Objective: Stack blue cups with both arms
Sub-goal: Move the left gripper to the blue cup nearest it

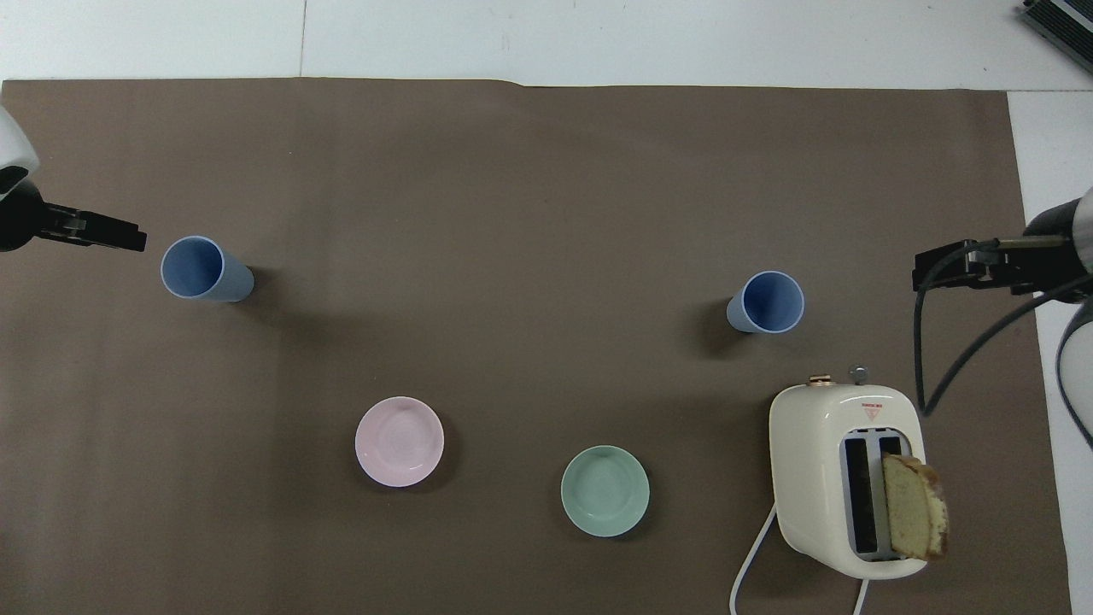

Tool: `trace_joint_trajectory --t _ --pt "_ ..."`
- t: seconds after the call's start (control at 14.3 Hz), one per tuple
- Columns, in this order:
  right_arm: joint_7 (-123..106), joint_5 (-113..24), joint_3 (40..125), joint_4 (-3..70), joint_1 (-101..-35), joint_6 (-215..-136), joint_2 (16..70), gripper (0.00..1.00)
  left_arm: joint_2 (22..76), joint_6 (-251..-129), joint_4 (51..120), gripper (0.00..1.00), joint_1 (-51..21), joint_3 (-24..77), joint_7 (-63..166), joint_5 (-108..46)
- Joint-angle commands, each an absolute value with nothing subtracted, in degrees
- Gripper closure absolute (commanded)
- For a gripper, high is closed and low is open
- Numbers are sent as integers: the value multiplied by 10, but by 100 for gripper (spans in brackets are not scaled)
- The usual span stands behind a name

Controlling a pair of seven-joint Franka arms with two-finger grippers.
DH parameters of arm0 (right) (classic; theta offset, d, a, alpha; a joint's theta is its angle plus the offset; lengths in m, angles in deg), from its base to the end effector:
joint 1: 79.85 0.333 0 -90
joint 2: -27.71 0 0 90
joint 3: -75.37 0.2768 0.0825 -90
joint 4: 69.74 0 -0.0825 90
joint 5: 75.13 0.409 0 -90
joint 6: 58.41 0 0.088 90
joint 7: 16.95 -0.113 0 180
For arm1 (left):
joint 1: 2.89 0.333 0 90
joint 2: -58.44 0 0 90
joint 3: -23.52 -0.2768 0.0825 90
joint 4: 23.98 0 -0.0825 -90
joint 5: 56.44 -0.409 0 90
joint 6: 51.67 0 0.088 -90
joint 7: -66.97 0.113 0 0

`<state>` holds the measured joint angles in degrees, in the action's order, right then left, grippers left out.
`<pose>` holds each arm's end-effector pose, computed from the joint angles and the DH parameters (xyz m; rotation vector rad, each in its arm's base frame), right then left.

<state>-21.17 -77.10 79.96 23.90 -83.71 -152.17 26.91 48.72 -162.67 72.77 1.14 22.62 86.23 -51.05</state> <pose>0.5810 0.0040 0.5615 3.1054 -0.0915 0.0272 0.6387 0.0477 0.4497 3.0515 -0.3373 0.1466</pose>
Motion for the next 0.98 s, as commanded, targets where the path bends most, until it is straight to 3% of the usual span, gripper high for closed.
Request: trace_joint_trajectory --t 0.0,0.21,0.49,0.91 --pt "-202 -778 801 255 -839 -1532 255 0 461 -1674 746 0 23 230 881 -495" --pt "-202 -778 801 255 -839 -1533 255 0 438 -1695 750 0 26 230 894 -494" --pt "-201 -778 801 255 -839 -1534 255 0 441 -1750 821 7 29 230 896 -494" --pt "-202 -778 801 255 -839 -1534 255 0 424 -1759 825 26 28 230 892 -471"
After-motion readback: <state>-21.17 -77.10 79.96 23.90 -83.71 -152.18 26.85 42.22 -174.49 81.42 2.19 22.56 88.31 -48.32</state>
